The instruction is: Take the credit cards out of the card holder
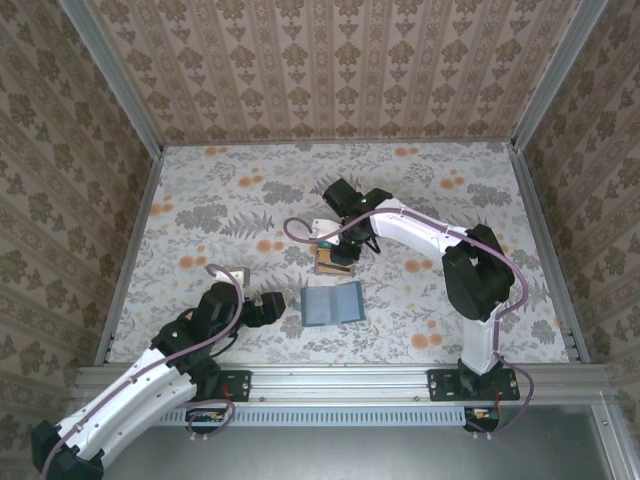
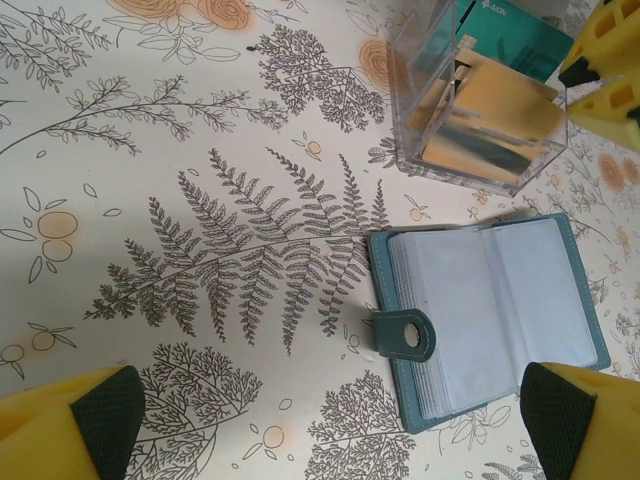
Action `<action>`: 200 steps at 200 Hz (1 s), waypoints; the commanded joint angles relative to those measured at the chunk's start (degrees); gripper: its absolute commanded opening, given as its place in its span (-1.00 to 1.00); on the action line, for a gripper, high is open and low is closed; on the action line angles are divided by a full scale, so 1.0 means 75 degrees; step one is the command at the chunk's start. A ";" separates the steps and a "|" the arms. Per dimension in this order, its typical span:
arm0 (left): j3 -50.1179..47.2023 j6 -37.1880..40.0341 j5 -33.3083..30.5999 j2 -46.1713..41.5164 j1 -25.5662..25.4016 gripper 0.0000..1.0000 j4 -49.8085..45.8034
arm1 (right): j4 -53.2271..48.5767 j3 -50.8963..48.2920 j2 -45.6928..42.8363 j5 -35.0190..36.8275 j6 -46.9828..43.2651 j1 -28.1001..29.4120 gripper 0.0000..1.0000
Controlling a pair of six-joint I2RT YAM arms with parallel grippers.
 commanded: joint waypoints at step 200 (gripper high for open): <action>0.0833 -0.0478 0.0695 0.3278 -0.1465 -0.13 0.2456 | 0.6277 -0.7749 -0.5713 0.0826 0.9037 0.0652 -0.24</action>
